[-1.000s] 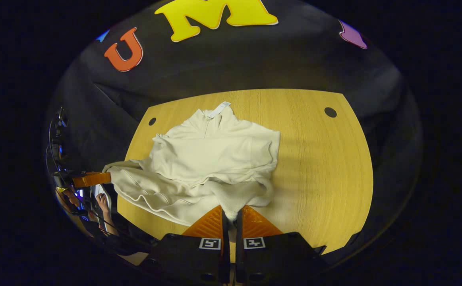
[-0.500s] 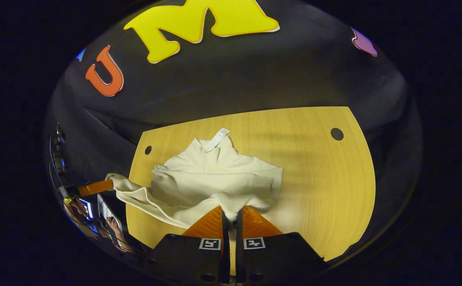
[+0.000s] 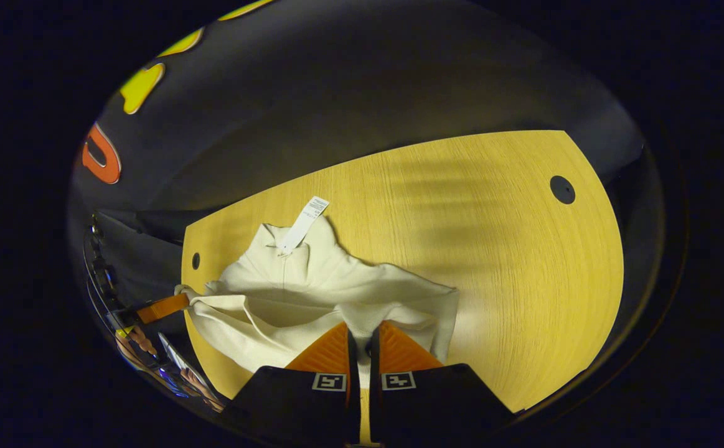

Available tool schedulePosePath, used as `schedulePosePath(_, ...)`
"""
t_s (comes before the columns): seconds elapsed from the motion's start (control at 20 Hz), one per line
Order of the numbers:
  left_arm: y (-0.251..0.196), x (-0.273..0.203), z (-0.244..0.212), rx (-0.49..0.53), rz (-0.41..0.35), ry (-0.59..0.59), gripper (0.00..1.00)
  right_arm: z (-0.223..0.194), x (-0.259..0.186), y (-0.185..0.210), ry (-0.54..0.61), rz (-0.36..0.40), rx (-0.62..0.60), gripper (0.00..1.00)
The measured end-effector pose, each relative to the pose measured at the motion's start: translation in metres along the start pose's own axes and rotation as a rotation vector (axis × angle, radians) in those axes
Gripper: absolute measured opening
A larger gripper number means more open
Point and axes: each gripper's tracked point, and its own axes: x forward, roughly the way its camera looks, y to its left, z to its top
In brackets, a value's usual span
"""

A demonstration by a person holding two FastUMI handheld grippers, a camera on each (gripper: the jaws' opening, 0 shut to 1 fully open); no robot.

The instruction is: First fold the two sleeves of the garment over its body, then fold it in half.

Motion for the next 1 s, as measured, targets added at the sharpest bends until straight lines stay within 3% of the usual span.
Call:
schedulePosePath(0.25, -0.026, 0.034, 0.026, 0.072, -0.012, -0.029, 0.12, -0.009, 0.025, -0.005, -0.009, -0.035, 0.073, 0.06)
schedulePosePath(0.35, -0.030, 0.045, 0.025, 0.076, -0.022, -0.036, 0.19, -0.008, 0.019, -0.009, -0.040, -0.047, 0.097, 0.16)
schedulePosePath(0.4, -0.029, 0.049, 0.026, 0.072, -0.029, -0.041, 0.28, -0.005, 0.016, -0.011, -0.060, -0.045, 0.101, 0.21)
schedulePosePath(0.45, -0.031, 0.049, 0.026, 0.071, -0.036, -0.042, 0.35, -0.003, 0.014, -0.011, -0.082, -0.037, 0.104, 0.18)
schedulePosePath(0.5, -0.030, 0.048, 0.026, 0.071, -0.033, -0.041, 0.54, -0.001, 0.009, -0.011, -0.100, -0.038, 0.094, 0.23)
schedulePosePath(0.55, -0.029, 0.047, 0.025, 0.076, -0.025, -0.035, 0.60, 0.002, 0.005, -0.009, -0.116, -0.034, 0.084, 0.35)
schedulePosePath(0.65, -0.028, 0.042, 0.030, 0.081, -0.007, -0.055, 0.69, 0.009, -0.002, -0.007, -0.142, -0.046, 0.064, 0.73)
schedulePosePath(0.7, -0.030, 0.039, 0.032, 0.081, -0.012, -0.068, 0.75, 0.011, -0.006, -0.002, -0.156, -0.038, 0.056, 0.84)
schedulePosePath(0.9, -0.026, 0.014, 0.036, 0.080, 0.011, -0.104, 0.96, 0.016, -0.030, 0.005, -0.200, -0.037, 0.029, 0.84)
schedulePosePath(0.95, -0.027, 0.004, 0.037, 0.075, 0.008, -0.117, 0.96, 0.016, -0.039, 0.009, -0.213, -0.035, 0.022, 0.91)
schedulePosePath(1.0, -0.028, -0.009, 0.036, 0.072, 0.004, -0.130, 0.96, 0.015, -0.050, 0.010, -0.229, -0.042, 0.017, 0.91)
